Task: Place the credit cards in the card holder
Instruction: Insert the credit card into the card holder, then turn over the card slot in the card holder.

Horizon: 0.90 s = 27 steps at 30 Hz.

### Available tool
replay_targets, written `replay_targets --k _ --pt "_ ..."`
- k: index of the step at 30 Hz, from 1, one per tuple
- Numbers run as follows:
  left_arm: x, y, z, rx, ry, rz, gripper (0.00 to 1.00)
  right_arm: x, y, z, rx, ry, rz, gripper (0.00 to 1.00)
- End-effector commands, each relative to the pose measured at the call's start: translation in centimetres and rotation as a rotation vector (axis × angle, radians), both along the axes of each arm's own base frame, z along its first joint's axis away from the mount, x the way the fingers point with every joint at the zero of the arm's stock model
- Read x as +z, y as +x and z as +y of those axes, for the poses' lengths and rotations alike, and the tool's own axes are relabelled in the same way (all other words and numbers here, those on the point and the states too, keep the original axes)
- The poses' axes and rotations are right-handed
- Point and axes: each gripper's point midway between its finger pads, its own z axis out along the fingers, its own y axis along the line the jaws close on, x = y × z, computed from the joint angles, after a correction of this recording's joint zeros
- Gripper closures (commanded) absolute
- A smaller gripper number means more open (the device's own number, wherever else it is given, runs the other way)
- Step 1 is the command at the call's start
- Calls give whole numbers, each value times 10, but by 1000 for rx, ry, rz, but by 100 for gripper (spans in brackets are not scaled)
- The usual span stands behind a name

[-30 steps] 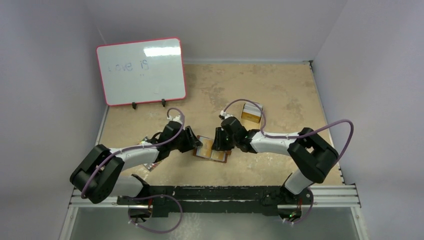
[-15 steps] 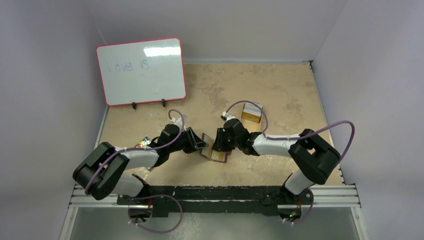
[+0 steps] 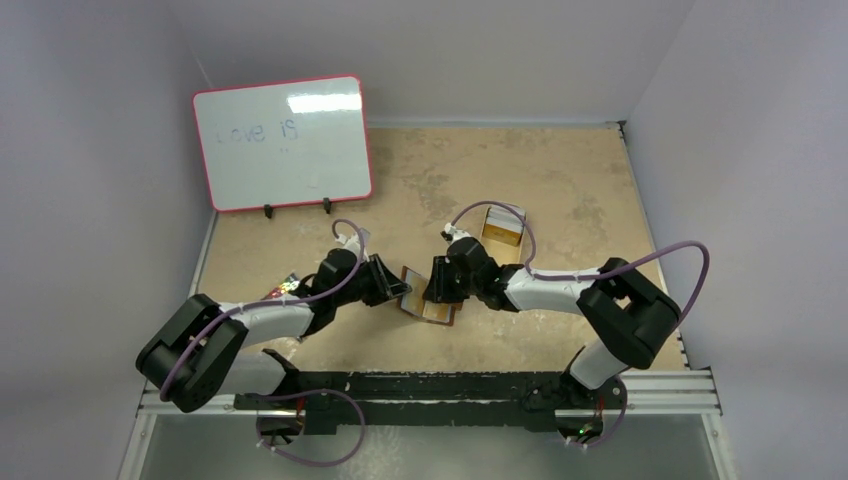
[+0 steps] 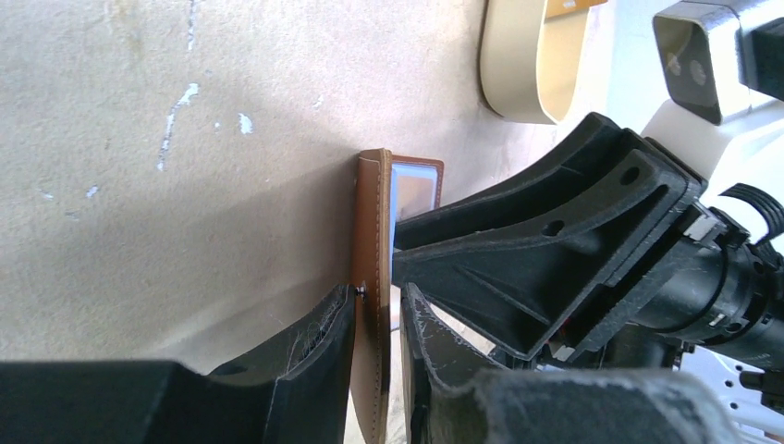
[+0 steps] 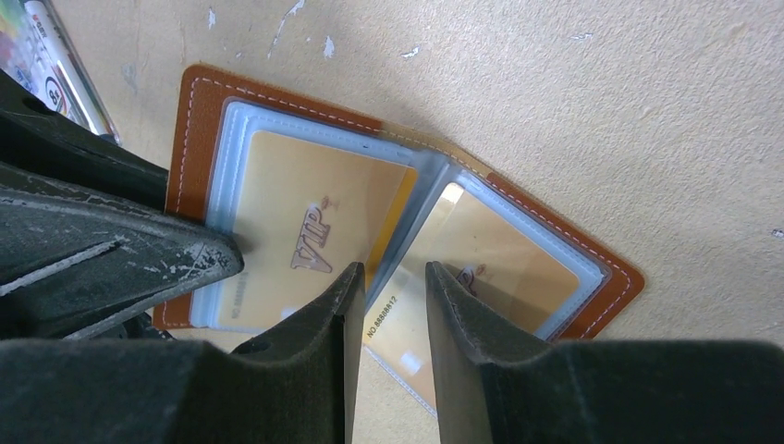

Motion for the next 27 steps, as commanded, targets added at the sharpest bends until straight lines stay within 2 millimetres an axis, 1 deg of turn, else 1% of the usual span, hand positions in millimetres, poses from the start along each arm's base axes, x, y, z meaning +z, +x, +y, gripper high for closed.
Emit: replay_targets --k 1,2,4,5,6,7,10,23,27 --pt "11 11 0 8 7 -65 77 -25 -15 -23 0 -104 52 66" --pt "10 11 0 8 9 -64 80 -25 -15 -23 1 -103 52 66" --pt "10 10 -1 3 9 -64 89 -25 -16 -23 3 -101 54 66" --pt "11 11 -1 3 8 -66 91 -25 -16 -23 2 -101 52 66" --pt "10 10 -1 3 8 -65 92 -25 -16 -24 1 -100 51 66" --pt "11 10 -1 4 6 -67 91 -25 -16 -24 -1 -99 51 66" --pt "14 10 -1 6 -1 -73 81 -26 -16 -24 1 -100 53 66" --pt "15 14 5 29 34 -87 79 -23 -14 -24 -3 -101 42 64" --pt "16 15 5 30 35 -89 80 -22 -13 -23 -1 -101 39 63"
